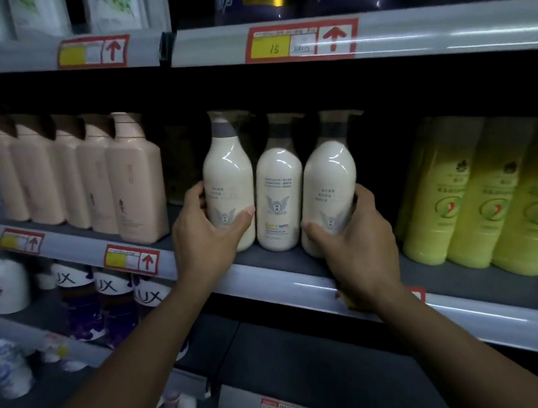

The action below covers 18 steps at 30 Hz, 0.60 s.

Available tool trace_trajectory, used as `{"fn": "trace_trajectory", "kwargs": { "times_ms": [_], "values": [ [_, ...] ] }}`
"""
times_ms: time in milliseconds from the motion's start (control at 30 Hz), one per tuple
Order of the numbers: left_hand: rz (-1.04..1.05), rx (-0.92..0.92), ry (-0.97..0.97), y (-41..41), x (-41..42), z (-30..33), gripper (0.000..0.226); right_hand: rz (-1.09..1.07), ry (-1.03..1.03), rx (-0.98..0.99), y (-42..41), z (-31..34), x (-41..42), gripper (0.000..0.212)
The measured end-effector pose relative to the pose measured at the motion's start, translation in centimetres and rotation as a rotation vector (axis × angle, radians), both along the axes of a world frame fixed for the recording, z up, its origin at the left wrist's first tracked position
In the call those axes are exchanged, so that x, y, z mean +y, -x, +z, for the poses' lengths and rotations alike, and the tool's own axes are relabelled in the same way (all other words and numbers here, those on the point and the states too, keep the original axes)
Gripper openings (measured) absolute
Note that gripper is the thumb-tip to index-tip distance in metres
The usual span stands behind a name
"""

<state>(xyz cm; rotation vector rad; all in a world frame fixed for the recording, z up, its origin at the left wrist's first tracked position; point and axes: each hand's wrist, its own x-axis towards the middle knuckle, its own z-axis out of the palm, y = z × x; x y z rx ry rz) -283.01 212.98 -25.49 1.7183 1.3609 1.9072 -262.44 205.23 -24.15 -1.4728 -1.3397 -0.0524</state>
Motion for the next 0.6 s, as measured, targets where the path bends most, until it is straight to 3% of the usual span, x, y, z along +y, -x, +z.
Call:
{"fn": "trace_trajectory", "kwargs": {
  "times_ms": [267,433,600],
  "values": [
    [0.027,-0.074,-0.176,0.9,-8.5,0.7,0.082,0.147,-0.255,0.043,1.5,-0.3,-5.5,0.086],
    [-0.082,-0.064,-0.195,0.8,-13.3,-0.4,0.083,0.221,-0.223,0.074,2.3,-2.6,-9.7,0.089],
    [-0.169,-0.031,-0.077,0.0,-16.7,-4.7,0.086,0.304,-0.133,0.089,2.5,-6.8,-13.1,0.084]
  ]
}}
